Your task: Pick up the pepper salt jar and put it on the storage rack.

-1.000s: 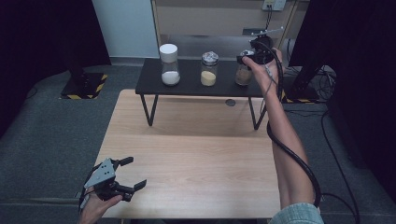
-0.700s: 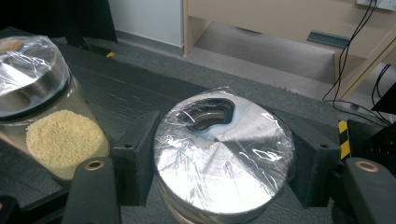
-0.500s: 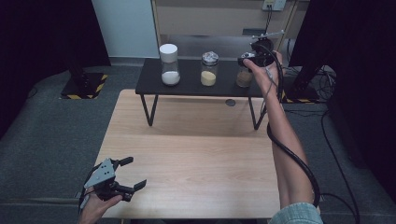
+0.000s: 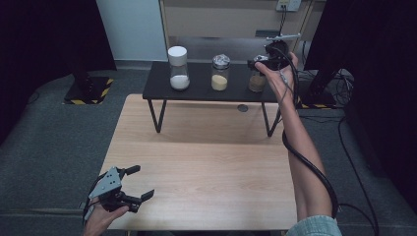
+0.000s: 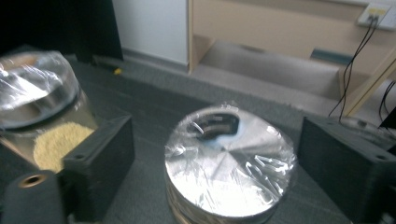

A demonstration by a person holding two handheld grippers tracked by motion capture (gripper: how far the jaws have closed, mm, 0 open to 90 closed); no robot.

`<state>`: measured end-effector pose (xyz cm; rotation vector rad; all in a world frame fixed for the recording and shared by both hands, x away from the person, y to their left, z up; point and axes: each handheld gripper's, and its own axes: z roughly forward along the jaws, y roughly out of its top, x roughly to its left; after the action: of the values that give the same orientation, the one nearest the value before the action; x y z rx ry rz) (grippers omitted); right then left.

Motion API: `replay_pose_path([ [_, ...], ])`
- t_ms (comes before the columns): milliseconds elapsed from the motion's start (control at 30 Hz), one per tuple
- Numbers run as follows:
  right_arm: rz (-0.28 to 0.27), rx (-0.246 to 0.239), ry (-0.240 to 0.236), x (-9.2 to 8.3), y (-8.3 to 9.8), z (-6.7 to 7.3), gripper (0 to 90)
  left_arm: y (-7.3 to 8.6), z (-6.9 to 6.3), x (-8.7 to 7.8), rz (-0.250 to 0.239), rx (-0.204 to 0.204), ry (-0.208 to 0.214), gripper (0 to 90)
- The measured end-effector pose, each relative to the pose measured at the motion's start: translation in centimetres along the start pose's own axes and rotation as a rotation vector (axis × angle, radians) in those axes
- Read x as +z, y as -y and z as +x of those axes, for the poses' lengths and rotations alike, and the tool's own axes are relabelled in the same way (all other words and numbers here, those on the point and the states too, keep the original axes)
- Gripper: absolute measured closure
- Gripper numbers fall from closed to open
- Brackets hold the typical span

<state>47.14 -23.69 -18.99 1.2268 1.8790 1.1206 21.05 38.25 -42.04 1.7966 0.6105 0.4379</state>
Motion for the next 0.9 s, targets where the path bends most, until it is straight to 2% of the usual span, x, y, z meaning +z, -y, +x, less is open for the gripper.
replay_pose_path([
  [267,-0.034,-0.020,0.005,-1.9,0.0,-0.7,7.8,-0.1,-0.1,0.0,0.005,-0.001,0.000,2.8],
  [333,-0.041,-0.017,-0.008,-2.5,0.1,-1.2,7.8,-0.1,-0.1,0.0,0.007,0.000,-0.001,2.8],
  [467,-0.090,-0.019,-0.008,-4.2,0.8,-1.8,7.7,-0.1,-0.1,-0.1,0.008,-0.001,-0.006,2.7],
  [567,-0.125,-0.016,-0.037,-5.6,1.4,-2.3,7.6,-0.1,-0.2,-0.2,0.004,-0.004,-0.014,2.7],
  [900,-0.225,-0.058,-0.139,-11.2,3.9,-3.3,6.8,-0.1,-0.3,-0.2,0.001,-0.004,-0.024,2.7],
])
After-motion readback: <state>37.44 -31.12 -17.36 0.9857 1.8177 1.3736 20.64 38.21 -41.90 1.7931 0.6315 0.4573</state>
